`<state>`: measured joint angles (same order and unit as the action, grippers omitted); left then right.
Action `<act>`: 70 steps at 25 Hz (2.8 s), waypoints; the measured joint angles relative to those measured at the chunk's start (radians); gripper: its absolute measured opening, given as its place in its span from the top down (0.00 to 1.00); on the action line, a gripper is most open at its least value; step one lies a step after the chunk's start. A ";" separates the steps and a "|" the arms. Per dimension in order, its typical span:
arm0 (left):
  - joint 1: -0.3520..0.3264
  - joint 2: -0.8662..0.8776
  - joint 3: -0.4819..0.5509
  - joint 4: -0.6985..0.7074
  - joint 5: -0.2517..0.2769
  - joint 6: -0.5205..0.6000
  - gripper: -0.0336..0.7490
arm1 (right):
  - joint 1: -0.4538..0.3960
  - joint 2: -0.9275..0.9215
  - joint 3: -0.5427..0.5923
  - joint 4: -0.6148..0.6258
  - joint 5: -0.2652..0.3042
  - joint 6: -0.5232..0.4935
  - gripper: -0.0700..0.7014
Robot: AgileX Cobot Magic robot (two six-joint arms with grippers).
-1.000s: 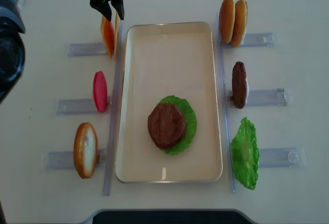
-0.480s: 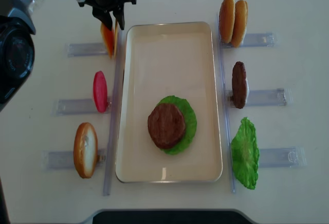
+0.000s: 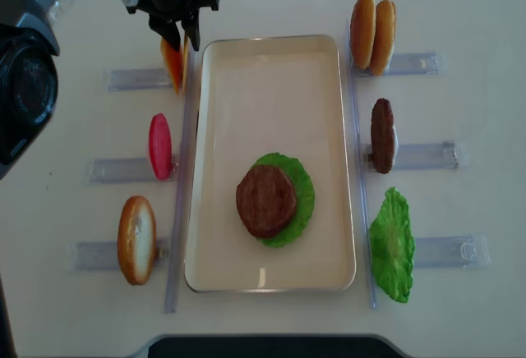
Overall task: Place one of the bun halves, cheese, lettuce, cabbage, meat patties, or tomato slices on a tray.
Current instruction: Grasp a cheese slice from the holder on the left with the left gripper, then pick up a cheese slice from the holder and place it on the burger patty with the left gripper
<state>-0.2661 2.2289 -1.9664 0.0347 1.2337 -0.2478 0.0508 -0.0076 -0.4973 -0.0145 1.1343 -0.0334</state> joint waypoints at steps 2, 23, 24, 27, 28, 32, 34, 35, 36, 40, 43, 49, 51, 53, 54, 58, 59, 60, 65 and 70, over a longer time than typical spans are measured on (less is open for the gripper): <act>0.000 0.000 0.000 0.000 0.000 0.010 0.62 | 0.000 0.000 0.000 0.000 0.000 0.000 0.44; 0.000 0.000 0.000 -0.020 0.000 0.046 0.91 | 0.000 0.000 0.000 0.000 0.000 0.000 0.44; 0.000 0.000 0.000 -0.022 0.000 0.047 0.91 | 0.000 0.000 0.000 0.000 0.000 0.000 0.44; 0.000 0.000 0.000 -0.023 0.000 0.048 0.91 | 0.000 0.000 0.000 0.000 0.000 0.000 0.44; 0.000 0.000 0.000 -0.023 0.000 0.048 0.91 | 0.000 0.000 0.000 0.000 0.000 0.000 0.44; 0.000 0.000 0.000 -0.023 0.000 0.048 0.91 | 0.000 0.000 0.000 0.000 0.000 0.000 0.44; 0.000 0.000 0.000 -0.023 0.000 0.048 0.91 | 0.000 0.000 0.000 0.000 0.000 0.000 0.44; 0.000 0.000 0.000 -0.025 0.000 0.048 0.91 | 0.000 0.000 0.000 0.000 0.000 0.000 0.44; 0.000 -0.001 0.000 -0.027 0.000 0.048 0.91 | 0.000 0.000 0.000 0.000 0.000 0.000 0.44; 0.000 -0.026 -0.001 -0.035 0.000 0.049 0.91 | 0.000 0.000 0.000 0.000 0.000 0.000 0.44; 0.000 -0.060 -0.004 -0.044 0.000 0.049 0.91 | 0.000 0.000 0.000 0.000 0.000 0.000 0.44; 0.000 -0.126 -0.006 -0.068 0.000 0.051 0.91 | 0.000 0.000 0.000 0.000 0.000 0.000 0.44; 0.000 -0.152 -0.006 -0.068 0.000 0.052 0.91 | 0.000 0.000 0.000 0.000 0.000 0.000 0.44; 0.000 -0.184 -0.006 -0.068 0.002 0.053 0.91 | 0.000 0.000 0.000 0.000 0.000 0.000 0.44; 0.000 -0.197 -0.006 -0.068 0.002 0.053 0.91 | 0.000 0.000 0.000 0.000 0.000 0.000 0.44; 0.000 -0.256 -0.006 -0.068 0.006 0.053 0.91 | 0.000 0.000 0.000 0.000 0.000 0.000 0.44; 0.000 -0.269 -0.006 -0.068 0.007 0.053 0.91 | 0.000 0.000 0.000 0.000 0.000 0.000 0.44; 0.000 -0.279 -0.006 -0.068 0.007 0.053 0.91 | 0.000 0.000 0.000 0.000 0.000 0.000 0.44; 0.000 -0.295 -0.006 -0.068 0.007 0.065 0.91 | 0.000 0.000 0.000 0.000 0.000 0.000 0.44; 0.000 -0.298 -0.006 -0.070 0.007 0.066 0.91 | 0.000 0.000 0.000 0.000 0.000 0.000 0.44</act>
<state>-0.2664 1.9311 -1.9721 -0.0356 1.2407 -0.1813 0.0508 -0.0076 -0.4973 -0.0145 1.1343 -0.0334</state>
